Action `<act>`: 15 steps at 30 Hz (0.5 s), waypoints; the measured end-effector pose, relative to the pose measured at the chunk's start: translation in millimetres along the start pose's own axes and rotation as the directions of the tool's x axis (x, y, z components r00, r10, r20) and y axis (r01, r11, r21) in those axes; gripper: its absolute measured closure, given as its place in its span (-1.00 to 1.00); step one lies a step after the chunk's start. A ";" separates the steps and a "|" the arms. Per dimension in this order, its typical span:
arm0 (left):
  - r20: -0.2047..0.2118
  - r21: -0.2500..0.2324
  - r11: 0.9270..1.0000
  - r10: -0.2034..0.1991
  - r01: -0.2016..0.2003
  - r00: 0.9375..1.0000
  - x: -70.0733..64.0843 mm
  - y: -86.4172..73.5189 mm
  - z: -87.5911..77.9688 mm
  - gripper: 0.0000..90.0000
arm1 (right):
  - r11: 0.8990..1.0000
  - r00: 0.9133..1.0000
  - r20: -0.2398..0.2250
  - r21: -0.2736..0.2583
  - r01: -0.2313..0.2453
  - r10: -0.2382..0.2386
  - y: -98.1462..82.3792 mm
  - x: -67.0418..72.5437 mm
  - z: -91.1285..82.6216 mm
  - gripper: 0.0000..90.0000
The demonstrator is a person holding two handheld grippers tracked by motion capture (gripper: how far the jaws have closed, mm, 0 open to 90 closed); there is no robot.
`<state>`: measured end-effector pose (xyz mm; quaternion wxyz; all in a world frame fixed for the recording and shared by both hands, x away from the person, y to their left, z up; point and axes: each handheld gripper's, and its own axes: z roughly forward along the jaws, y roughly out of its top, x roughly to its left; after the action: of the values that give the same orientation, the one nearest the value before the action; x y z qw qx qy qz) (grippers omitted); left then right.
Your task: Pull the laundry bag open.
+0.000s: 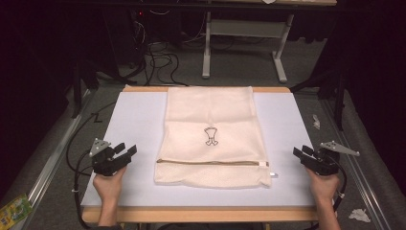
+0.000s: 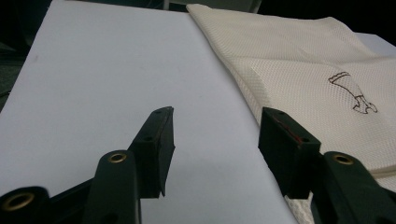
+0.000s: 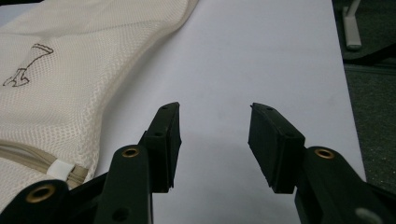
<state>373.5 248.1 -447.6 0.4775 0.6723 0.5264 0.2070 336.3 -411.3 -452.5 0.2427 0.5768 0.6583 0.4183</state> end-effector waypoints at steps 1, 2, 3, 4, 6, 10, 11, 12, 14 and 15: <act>-0.002 -0.002 1.000 -0.001 0.001 1.000 -0.2 -0.4 0.9 0.01 | 1.000 1.000 -0.002 -0.001 0.001 -0.001 0.0 0.4 0.5 0.20; 0.000 0.002 1.000 0.001 -0.001 1.000 -0.3 -0.6 1.7 0.01 | 1.000 1.000 -0.002 -0.002 0.003 -0.003 -0.1 0.7 1.0 0.20; -0.005 0.004 1.000 0.004 -0.004 1.000 -0.4 -1.1 3.0 0.01 | 1.000 1.000 -0.003 -0.001 0.003 -0.003 -0.4 1.1 1.5 0.20; -0.006 0.007 1.000 0.004 -0.004 1.000 -0.5 -1.4 4.0 0.01 | 1.000 1.000 -0.003 0.001 -0.001 0.001 -0.8 1.5 2.0 0.20; -0.008 0.011 1.000 0.008 -0.008 1.000 -0.5 -2.0 6.1 0.01 | 1.000 1.000 -0.003 0.001 -0.002 0.002 -1.9 2.0 3.5 0.20; -0.017 0.009 1.000 0.007 -0.007 1.000 -0.3 -3.1 10.1 0.01 | 1.000 1.000 0.001 0.009 0.001 -0.001 -4.1 2.2 8.2 0.20; -0.017 0.009 1.000 0.005 -0.005 1.000 -0.3 -3.3 10.6 0.01 | 1.000 1.000 0.004 0.010 0.000 -0.001 -4.6 2.1 9.3 0.19; -0.022 0.007 1.000 0.007 -0.007 1.000 -0.3 -3.9 12.0 0.01 | 1.000 1.000 0.003 0.009 0.001 -0.001 -4.9 1.9 10.3 0.20; -0.025 0.013 1.000 0.008 -0.007 1.000 -0.4 -4.8 14.3 0.01 | 1.000 1.000 -0.001 0.013 -0.006 0.006 -6.1 2.3 12.5 0.19; -0.027 0.020 1.000 0.012 -0.011 1.000 -0.2 -5.1 15.5 0.01 | 1.000 1.000 -0.005 0.016 0.005 -0.005 -6.4 2.3 14.0 0.19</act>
<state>382.9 241.3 -459.1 0.4626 0.6770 0.5310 0.2137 343.4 -405.2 -464.9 0.2373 0.5762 0.6637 0.4137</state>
